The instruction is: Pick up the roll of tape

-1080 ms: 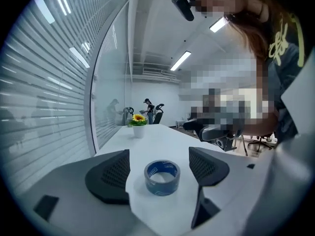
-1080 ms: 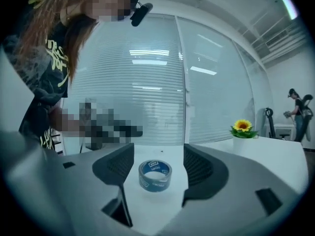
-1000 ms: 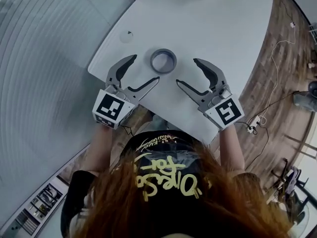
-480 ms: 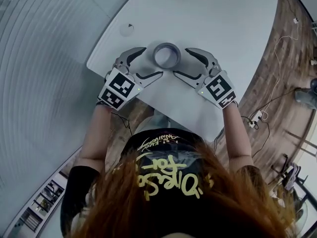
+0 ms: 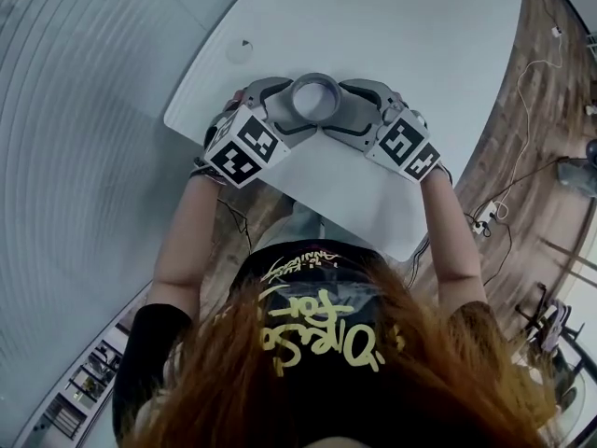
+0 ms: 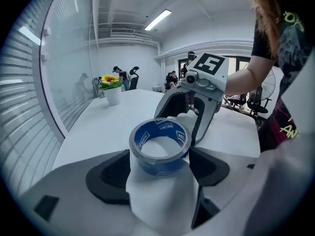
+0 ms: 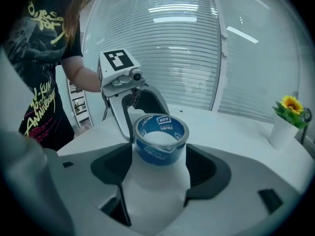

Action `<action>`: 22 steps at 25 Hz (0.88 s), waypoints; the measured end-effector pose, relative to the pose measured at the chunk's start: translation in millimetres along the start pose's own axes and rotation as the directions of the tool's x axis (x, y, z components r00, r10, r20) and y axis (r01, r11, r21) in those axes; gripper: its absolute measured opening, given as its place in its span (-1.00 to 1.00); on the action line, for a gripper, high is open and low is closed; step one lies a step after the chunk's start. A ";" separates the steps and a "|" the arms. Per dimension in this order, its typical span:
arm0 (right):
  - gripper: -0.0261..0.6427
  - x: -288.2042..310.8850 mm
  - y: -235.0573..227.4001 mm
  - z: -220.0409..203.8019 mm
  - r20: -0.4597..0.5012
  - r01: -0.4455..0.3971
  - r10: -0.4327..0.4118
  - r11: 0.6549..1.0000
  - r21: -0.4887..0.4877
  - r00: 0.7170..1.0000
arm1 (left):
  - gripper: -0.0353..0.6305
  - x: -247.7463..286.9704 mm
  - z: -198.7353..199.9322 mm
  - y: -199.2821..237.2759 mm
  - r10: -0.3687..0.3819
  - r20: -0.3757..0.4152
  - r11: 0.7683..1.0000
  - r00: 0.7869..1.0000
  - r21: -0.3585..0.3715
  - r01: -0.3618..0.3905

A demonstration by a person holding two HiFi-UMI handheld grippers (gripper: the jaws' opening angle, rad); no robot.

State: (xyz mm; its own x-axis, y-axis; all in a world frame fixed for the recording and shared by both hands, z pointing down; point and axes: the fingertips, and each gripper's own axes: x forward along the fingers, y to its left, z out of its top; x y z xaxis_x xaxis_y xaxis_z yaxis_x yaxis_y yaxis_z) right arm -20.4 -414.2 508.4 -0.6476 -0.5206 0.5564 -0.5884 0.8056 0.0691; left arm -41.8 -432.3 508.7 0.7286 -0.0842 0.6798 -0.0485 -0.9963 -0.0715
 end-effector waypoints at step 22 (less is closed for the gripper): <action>0.04 17.2 -1.9 -29.6 -0.072 0.020 -0.018 0.999 0.031 0.997 | 0.20 28.5 -17.9 -6.5 -0.014 0.025 1.000 1.000 0.002 0.014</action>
State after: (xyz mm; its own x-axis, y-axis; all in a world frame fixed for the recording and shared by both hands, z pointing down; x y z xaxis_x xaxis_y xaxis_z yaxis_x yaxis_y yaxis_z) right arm -16.1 -416.4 542.3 -0.6004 -0.5132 0.6133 -0.6161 0.7858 0.0545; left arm -32.9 -428.6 541.6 0.7463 -0.0696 0.6620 -0.0371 -0.9973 -0.0631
